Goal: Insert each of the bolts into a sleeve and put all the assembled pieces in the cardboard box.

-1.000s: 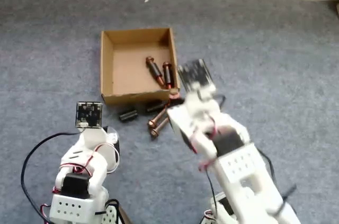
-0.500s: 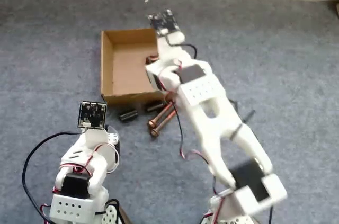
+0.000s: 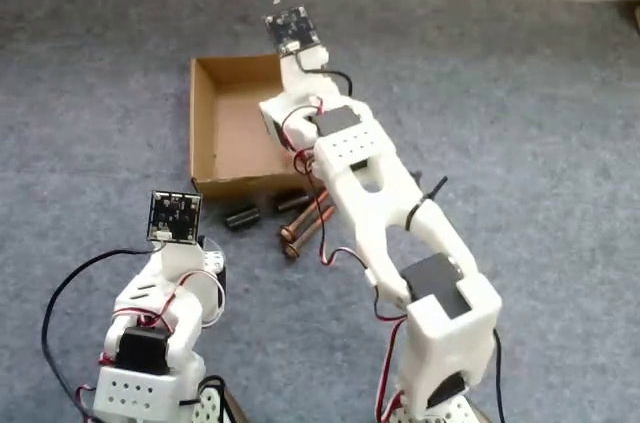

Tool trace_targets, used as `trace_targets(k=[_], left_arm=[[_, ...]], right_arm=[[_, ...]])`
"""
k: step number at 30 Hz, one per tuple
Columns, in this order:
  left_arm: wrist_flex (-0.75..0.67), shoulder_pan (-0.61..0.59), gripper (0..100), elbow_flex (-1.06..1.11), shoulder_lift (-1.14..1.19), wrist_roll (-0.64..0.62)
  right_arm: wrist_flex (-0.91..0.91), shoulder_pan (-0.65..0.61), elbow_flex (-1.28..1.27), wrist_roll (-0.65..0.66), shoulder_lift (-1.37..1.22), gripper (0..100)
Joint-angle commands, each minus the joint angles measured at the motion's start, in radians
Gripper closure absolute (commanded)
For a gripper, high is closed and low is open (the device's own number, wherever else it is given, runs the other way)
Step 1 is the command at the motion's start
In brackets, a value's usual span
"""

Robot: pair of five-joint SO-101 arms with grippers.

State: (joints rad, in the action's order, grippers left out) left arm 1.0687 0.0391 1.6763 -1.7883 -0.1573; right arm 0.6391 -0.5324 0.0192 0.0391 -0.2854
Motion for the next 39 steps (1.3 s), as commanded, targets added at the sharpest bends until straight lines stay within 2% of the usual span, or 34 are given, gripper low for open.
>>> trace_targets(k=[1,9,13,18,21,25,32,39], left_arm=[[-0.021,-0.027,99,0.021,0.002,0.009],[-0.091,-0.147,99,0.021,0.001,0.009],[-0.138,-0.211,99,0.021,0.001,0.009],[-0.172,-0.280,99,0.021,0.001,0.009],[-0.172,-0.286,99,0.021,0.001,0.009],[-0.172,-0.286,99,0.021,0.001,0.009],[-0.172,-0.282,99,0.021,0.001,0.009],[-0.172,-0.280,99,0.021,0.001,0.009]], right_arm=[[0.096,0.016,0.081,-0.008,0.064,84.9],[0.441,0.016,0.096,-0.003,0.285,84.9],[0.584,-0.004,0.096,0.002,0.298,84.9],[0.677,-0.119,0.022,0.222,0.305,84.9],[0.670,-0.211,-0.056,0.330,0.295,84.8],[0.568,-0.285,-0.153,0.431,0.278,84.7],[0.464,-0.323,-0.174,0.542,0.159,84.6],[0.440,-0.349,-0.031,0.591,-0.004,84.6]])
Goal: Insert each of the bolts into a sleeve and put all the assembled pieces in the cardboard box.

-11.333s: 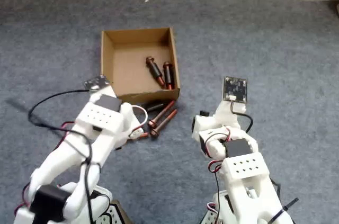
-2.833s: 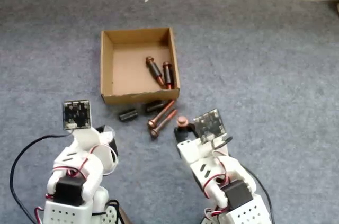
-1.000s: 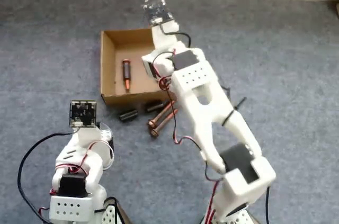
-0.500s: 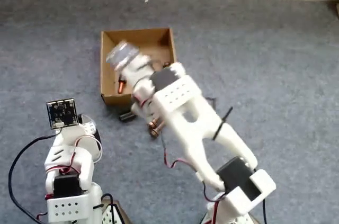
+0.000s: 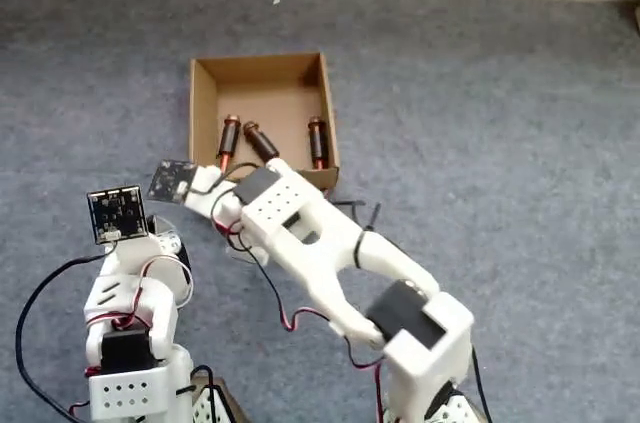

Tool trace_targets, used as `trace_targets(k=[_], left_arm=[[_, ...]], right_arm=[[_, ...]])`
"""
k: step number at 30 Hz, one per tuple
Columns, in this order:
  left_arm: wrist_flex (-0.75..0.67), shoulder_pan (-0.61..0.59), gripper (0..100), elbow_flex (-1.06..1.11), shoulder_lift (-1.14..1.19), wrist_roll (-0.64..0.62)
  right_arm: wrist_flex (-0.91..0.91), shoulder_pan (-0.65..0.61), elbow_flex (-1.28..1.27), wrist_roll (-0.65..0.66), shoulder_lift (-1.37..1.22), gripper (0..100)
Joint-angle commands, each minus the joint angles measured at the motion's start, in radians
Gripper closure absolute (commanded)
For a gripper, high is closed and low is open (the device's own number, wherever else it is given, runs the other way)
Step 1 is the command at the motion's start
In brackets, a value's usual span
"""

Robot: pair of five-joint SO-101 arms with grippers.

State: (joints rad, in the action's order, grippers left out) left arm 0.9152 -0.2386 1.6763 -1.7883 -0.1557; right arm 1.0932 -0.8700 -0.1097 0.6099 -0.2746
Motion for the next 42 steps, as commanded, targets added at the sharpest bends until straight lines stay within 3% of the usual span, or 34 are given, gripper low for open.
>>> trace_targets(k=[1,24,30,42], left_arm=[[-0.018,-0.002,99,0.021,0.002,0.008],[-0.012,-0.002,99,0.021,0.002,0.008],[-0.012,-0.002,99,0.021,0.002,0.008],[-0.017,-0.001,99,0.021,0.002,0.003]], right_arm=[[-0.015,-0.008,0.122,0.023,-0.028,84.6],[-0.015,0.012,0.364,0.025,-0.305,85.4],[-0.010,0.022,0.372,0.015,-0.297,99.5],[0.173,0.093,0.363,-0.407,-0.015,99.3]])
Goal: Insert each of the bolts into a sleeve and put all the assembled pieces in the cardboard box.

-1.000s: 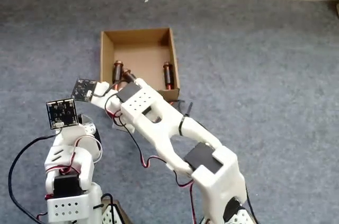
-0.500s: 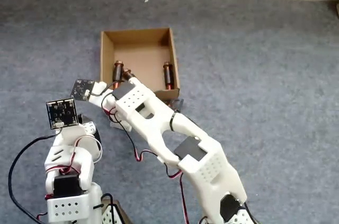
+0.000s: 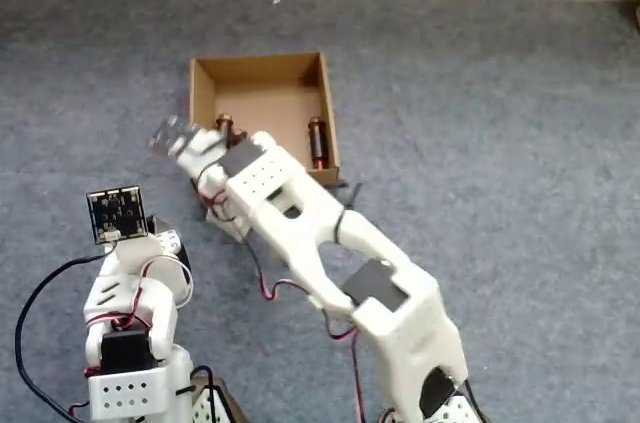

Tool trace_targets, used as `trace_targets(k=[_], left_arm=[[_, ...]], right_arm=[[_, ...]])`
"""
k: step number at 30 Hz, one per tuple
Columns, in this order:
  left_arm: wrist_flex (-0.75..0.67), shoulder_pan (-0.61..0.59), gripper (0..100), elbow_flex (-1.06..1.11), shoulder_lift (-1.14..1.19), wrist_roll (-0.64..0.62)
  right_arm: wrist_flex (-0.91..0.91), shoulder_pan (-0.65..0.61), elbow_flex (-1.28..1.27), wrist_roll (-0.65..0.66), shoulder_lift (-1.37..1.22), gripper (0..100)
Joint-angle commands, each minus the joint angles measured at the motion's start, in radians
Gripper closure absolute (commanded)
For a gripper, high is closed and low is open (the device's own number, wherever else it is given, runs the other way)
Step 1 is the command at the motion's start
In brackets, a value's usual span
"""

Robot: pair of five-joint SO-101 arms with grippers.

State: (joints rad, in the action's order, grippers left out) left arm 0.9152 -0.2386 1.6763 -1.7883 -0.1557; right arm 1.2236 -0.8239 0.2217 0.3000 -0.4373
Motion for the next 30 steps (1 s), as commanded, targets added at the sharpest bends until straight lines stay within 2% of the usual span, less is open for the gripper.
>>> trace_targets(k=[1,7,13,22,28,30], left_arm=[[-0.017,-0.001,99,0.021,0.002,0.003],[-0.017,0.013,99,0.021,0.002,-0.002],[-0.011,0.145,99,0.021,0.002,-0.081],[-0.017,0.162,99,0.012,0.002,-0.080],[-0.017,0.171,99,-0.099,0.002,-0.081],[-0.017,0.219,99,-0.147,0.002,-0.081]], right_arm=[[0.062,0.064,0.028,-0.130,0.174,99.3],[0.200,0.168,-0.035,-0.255,0.337,99.3],[0.206,0.265,-0.232,-0.365,0.581,99.3],[-0.048,0.390,-0.730,-0.459,0.967,99.3],[-0.234,0.499,-1.018,-0.508,1.127,99.3],[-0.278,0.529,-1.081,-0.535,1.159,99.3]])
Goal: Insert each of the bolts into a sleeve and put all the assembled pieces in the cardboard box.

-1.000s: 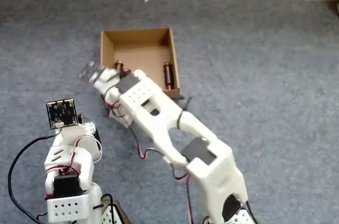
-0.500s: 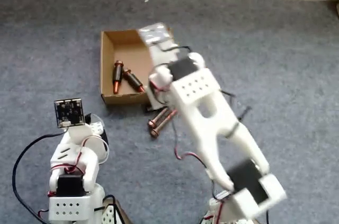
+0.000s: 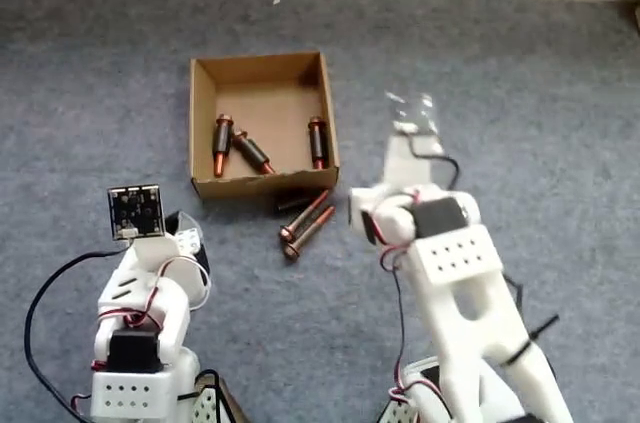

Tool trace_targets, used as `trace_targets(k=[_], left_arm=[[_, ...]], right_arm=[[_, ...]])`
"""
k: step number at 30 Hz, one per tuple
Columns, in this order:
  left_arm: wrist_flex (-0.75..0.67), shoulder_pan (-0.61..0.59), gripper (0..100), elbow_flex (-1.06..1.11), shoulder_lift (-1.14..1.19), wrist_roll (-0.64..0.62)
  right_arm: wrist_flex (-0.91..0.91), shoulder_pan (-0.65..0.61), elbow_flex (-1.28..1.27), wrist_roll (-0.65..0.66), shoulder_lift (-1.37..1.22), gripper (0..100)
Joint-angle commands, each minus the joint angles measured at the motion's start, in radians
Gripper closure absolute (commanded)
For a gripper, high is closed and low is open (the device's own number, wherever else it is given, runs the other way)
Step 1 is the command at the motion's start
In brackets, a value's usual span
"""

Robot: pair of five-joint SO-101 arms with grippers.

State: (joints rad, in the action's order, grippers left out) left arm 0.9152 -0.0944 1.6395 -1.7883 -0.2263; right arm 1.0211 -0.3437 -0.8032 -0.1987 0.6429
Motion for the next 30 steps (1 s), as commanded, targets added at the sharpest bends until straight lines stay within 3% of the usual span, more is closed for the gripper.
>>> trace_targets(k=[1,7,17,24,30], left_arm=[[-0.017,0.107,99,-0.130,0.005,-0.011],[-0.021,0.303,99,-0.216,0.010,-0.009],[-0.344,0.496,99,-0.205,0.015,-0.011],[-0.374,0.550,99,-0.203,0.015,-0.012],[-0.520,0.549,99,-0.165,0.137,-0.009]], right_arm=[[-0.097,0.059,-0.082,-0.051,0.091,99.3],[-0.211,0.122,-0.219,-0.091,0.148,99.3],[-0.349,0.177,-0.372,-0.091,0.231,99.3],[-0.351,0.260,-0.375,-0.114,0.286,99.3],[-0.352,0.298,-0.371,-0.163,0.292,99.3]])
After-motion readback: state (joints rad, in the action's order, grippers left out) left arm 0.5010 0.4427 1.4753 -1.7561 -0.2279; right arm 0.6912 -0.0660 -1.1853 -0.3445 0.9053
